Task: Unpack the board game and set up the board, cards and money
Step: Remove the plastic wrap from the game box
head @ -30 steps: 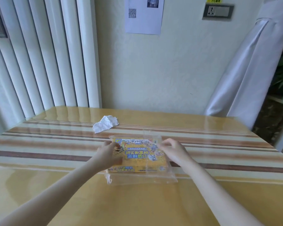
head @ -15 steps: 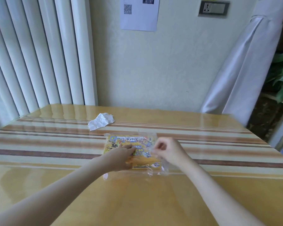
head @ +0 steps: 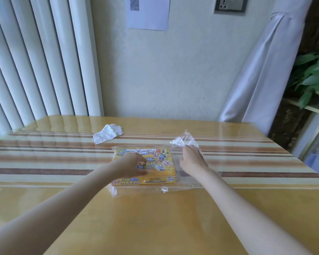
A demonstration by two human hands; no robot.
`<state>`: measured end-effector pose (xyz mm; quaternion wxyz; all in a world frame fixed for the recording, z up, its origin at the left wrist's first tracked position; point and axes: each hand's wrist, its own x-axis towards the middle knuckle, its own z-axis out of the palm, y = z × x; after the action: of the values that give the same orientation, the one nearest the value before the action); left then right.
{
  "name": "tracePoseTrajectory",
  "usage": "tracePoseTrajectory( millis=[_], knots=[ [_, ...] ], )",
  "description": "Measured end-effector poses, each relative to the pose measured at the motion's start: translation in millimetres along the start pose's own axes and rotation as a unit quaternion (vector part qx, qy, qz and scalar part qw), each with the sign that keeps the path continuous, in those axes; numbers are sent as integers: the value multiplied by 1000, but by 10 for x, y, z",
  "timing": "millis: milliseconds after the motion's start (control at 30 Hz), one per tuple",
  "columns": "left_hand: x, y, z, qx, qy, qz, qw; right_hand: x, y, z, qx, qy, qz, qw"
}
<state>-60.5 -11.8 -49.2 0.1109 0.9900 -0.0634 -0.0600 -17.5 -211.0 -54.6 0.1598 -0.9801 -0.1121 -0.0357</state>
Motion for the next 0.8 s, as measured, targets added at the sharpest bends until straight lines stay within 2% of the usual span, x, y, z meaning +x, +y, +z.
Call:
tracePoseTrajectory(
  millis=[67,100,133,200,233,300,333,400,433,567,633,700,800],
  knots=[
    [-29,-194,-60,-41,87,-49,994,137,57,99,25,-89,83,992],
    [-42,-316,-87,-31,102,-87,991,191,107,142,44,-102,118,987],
    [-46,-455,-112,-21,96,-123,987,254,162,174,79,-93,150,981],
    [-31,-680,-143,-73,48,-216,972,385,261,178,211,-68,191,956],
    [-6,-775,-157,-121,20,-242,962,429,288,144,325,-76,213,918],
    [13,-859,-190,-241,-10,-268,933,478,299,46,523,-129,240,808],
    [2,-862,-200,-286,-21,-273,918,490,270,8,535,-171,223,797],
    [24,-875,-191,-310,-42,-264,912,483,196,1,471,-244,183,828],
    [37,-855,-188,-306,-54,-258,915,486,154,-2,437,-245,177,847],
    [86,-810,-209,-298,-75,-256,916,566,264,131,283,-108,188,934],
    [76,-799,-220,-307,-73,-252,915,537,294,177,226,-101,168,954],
    [62,-801,-216,-313,-62,-251,914,474,246,182,330,-101,187,920],
    [31,-833,-158,-321,-38,-252,912,423,178,124,497,-106,228,831]
  ],
)
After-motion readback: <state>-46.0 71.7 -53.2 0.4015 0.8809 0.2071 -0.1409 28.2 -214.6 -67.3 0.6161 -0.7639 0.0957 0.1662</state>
